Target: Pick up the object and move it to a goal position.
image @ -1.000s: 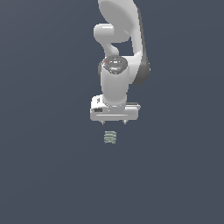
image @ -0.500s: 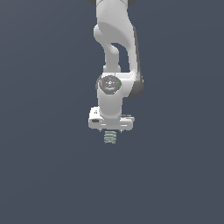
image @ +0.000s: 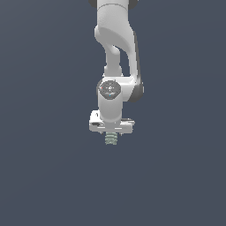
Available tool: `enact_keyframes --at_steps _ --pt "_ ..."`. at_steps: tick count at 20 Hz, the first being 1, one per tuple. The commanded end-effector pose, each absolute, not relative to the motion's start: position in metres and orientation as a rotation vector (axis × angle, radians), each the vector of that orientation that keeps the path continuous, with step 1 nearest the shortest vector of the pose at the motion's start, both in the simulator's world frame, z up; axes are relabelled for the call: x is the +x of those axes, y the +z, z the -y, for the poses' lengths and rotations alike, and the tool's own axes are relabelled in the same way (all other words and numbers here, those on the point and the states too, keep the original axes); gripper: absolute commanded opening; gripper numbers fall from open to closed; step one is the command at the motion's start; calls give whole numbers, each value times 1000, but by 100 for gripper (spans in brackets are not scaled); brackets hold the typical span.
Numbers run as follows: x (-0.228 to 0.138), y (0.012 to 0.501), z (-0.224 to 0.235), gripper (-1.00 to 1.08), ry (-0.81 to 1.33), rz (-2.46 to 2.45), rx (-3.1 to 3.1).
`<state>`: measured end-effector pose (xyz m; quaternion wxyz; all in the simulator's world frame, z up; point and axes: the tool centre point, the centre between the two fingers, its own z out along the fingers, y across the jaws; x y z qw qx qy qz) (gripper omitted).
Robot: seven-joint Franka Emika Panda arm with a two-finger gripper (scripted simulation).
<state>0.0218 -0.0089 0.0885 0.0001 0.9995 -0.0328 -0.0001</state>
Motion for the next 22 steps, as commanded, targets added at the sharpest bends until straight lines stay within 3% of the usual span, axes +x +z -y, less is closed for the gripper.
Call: enact_keyframes --at_steps 1,13,14,22 --pt "21 82 9 100 -2 103 3140" --pt "22 40 9 100 0 106 3140" --pt "22 40 9 -100 0 106 3140" --pt "22 40 9 -100 0 106 3140"
